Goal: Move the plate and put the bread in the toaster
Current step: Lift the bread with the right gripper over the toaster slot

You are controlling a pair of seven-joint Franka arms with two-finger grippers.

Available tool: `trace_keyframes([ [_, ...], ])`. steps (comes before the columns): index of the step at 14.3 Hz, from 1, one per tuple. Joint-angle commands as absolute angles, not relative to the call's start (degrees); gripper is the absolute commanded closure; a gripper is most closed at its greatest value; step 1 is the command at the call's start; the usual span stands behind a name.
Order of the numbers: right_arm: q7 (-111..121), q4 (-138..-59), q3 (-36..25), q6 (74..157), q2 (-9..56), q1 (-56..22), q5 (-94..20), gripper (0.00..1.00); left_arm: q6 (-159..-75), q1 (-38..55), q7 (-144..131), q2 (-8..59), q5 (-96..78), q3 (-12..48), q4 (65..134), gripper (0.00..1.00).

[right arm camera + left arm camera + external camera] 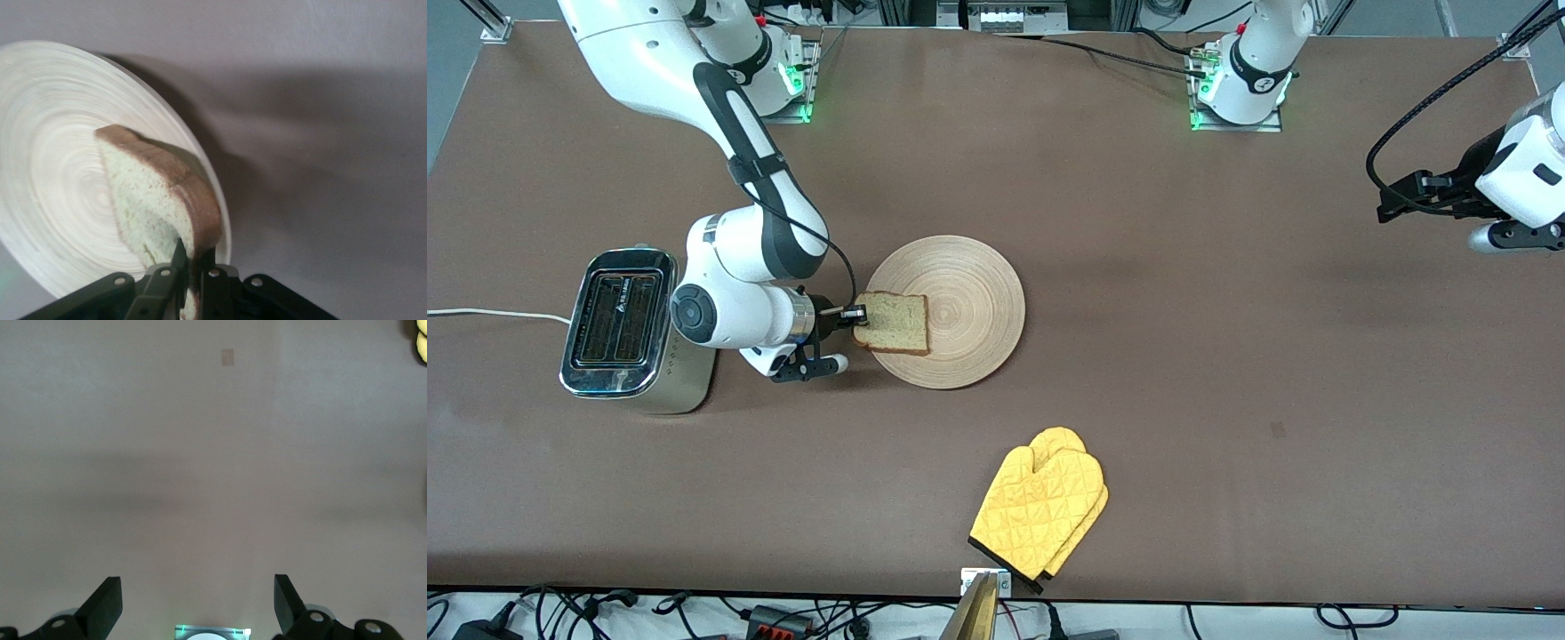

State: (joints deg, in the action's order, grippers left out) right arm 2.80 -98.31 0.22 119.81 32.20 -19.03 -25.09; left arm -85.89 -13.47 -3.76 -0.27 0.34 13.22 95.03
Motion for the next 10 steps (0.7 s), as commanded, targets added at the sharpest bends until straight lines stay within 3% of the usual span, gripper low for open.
trace_keyframes([
  [1,2.29,-95.73,0.09,115.16,29.27,-18.55,-25.05,1.0,-82.71,-6.51,-4.4,2.27,0.88,5.02,90.28,0.0],
  [4,2.29,-86.79,-5.08,102.44,29.0,-18.63,-22.96,1.0,-80.61,-6.33,-4.48,1.67,0.53,5.1,91.83,0.0],
  [6,1.24,-80.01,-7.28,94.43,29.0,-18.55,-16.91,1.0,-83.82,-6.33,-4.66,-1.39,0.09,5.01,96.04,0.0],
  [10,-0.79,-75.32,-8.7,88.86,25.77,-18.37,0.74,1.0,-83.6,-4.4,-4.48,-0.71,0.7,4.04,95.11,0.0],
])
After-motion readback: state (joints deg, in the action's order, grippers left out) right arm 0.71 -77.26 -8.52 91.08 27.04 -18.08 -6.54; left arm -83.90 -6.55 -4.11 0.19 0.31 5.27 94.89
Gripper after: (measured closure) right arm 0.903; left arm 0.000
